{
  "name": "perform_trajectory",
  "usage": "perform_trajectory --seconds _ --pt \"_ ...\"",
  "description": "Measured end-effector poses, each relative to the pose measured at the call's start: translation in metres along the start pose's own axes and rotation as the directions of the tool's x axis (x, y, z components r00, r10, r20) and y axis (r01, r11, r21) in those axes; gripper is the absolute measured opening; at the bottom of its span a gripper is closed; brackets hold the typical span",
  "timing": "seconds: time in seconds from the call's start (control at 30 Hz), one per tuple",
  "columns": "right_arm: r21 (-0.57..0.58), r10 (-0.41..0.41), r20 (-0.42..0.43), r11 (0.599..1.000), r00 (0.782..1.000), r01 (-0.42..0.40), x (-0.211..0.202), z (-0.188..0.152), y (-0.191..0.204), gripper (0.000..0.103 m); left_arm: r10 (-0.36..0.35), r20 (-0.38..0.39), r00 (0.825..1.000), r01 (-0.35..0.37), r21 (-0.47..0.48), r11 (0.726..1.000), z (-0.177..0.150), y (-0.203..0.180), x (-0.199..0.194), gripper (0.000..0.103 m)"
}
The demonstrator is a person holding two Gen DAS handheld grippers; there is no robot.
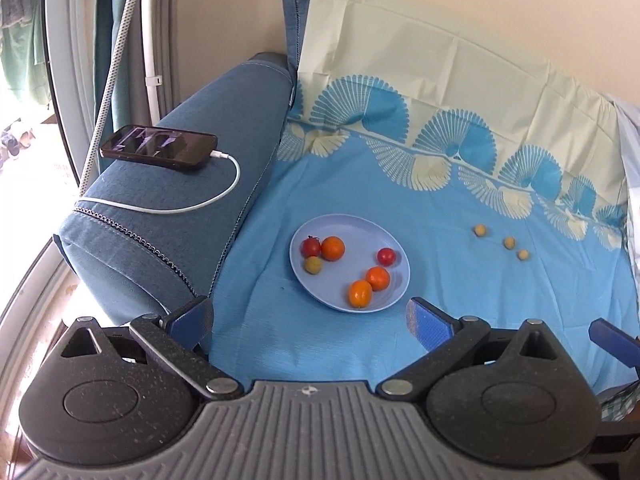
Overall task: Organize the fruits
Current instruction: 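Open both tools to release the tomatoes and lift away, then grasp a yellow-brown fruit with the left tool while the right tool grasps another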
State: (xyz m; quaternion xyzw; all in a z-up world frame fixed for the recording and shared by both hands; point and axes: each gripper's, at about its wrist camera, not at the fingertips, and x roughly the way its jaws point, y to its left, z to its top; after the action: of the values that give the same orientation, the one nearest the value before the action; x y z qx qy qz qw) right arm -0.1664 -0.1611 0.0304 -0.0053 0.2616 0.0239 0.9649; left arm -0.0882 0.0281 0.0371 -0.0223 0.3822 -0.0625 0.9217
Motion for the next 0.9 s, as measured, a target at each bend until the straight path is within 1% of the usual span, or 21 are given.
perform_trajectory --seconds 0.13,0.3,0.43,0.57,0.73,0.83,0.9 --pt "0.025 0.012 -0.008 1.0 1.0 -0.012 0.008 0.0 -0.008 0.099 0.027 -0.008 1.0 -0.027 0.016 1.0 0.003 -0.007 0.007 0.102" --pt "0.063 0.024 -0.02 0.998 1.0 -0.023 0.021 -0.003 -0.021 0.099 0.034 -0.041 0.999 -0.032 0.035 0.999 0.01 -0.016 0.024 0.102" --pt "0.102 0.001 -0.019 0.995 1.0 0.001 0.033 -0.004 -0.039 0.099 0.027 -0.058 0.998 -0.025 0.047 0.999 0.021 -0.029 0.038 0.102" --pt "0.163 -0.066 -0.006 0.984 0.998 0.066 0.051 -0.001 -0.073 0.099 0.009 -0.064 0.998 -0.004 0.082 0.997 0.039 -0.055 0.061 0.102" --pt "0.22 -0.162 0.0 0.963 0.987 0.158 0.083 0.004 -0.129 0.099 -0.025 -0.05 0.998 0.033 0.157 0.987 0.065 -0.11 0.103 0.102" --pt "0.223 -0.229 -0.001 0.949 0.973 0.224 0.109 0.006 -0.168 0.099 -0.045 -0.058 0.997 0.056 0.203 0.978 0.081 -0.152 0.141 0.102" --pt "0.208 -0.27 -0.006 0.941 0.963 0.265 0.13 0.006 -0.194 0.099 -0.065 -0.087 0.994 0.083 0.221 0.972 0.09 -0.18 0.174 0.102"
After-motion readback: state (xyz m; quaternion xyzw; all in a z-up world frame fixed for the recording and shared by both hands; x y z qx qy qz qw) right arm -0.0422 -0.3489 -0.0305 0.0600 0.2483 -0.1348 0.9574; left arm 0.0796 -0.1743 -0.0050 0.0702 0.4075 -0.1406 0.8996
